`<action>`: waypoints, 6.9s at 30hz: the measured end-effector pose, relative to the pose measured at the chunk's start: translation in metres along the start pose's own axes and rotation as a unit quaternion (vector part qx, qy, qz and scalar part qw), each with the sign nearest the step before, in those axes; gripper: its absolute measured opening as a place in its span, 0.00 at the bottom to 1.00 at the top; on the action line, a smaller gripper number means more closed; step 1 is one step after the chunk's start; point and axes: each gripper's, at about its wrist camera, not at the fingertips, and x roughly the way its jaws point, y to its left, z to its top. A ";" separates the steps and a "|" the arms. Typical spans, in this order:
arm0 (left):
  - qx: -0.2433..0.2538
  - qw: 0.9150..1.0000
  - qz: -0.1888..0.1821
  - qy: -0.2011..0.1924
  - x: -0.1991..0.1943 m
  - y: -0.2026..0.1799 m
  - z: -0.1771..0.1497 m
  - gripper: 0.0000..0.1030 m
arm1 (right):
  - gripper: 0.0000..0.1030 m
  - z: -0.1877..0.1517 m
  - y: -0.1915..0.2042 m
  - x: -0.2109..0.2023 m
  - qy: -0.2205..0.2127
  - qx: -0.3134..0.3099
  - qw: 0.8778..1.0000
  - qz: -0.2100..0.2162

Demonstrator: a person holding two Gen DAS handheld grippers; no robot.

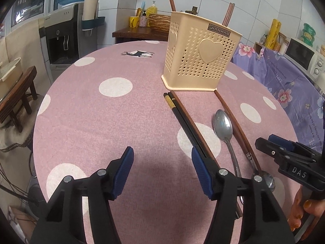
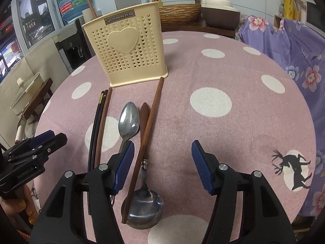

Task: Organize utensils
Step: 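Close the right tool on another single wooden chopstick, then lift the chopstick with the right tool while the left tool approaches the black gold-tipped chopstick, then close the left tool on the black gold-tipped chopstick while the right tool holds its chopstick, then carry the wooden chopstick over the caddy while the left tool carries the black chopstick there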

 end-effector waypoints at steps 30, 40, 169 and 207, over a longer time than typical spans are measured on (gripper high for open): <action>0.009 1.000 -0.016 0.019 0.011 -0.016 -0.002 0.55 | 0.07 0.009 -0.029 -0.009 0.021 0.049 0.998 0.013; 0.059 0.998 0.003 0.022 0.030 -0.047 -0.008 0.55 | 0.07 -0.008 -0.044 -0.001 0.024 0.049 0.999 0.003; -0.012 0.992 -0.025 -0.123 -0.058 -0.014 0.108 0.08 | 0.08 0.125 -0.027 -0.098 -0.183 -0.040 0.982 0.026; 0.057 0.970 -0.044 -0.230 -0.160 -0.061 0.249 0.08 | 0.08 0.292 0.012 -0.194 -0.279 -0.021 0.959 0.044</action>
